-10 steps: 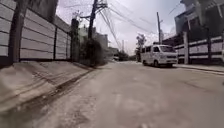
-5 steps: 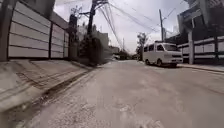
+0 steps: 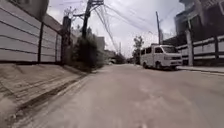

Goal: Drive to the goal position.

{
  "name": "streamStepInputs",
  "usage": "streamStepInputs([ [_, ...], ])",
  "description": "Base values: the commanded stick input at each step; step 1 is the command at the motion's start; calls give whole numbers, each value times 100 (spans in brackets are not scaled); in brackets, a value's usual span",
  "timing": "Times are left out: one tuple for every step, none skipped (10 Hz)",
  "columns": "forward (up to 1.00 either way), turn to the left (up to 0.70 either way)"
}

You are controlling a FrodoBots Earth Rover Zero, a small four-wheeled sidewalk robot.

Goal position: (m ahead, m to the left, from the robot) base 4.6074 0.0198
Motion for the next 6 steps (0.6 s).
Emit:
streamStepInputs([
  [100,0],
  [100,0],
  [100,0],
  [100,0],
  [100,0],
  [100,0],
])
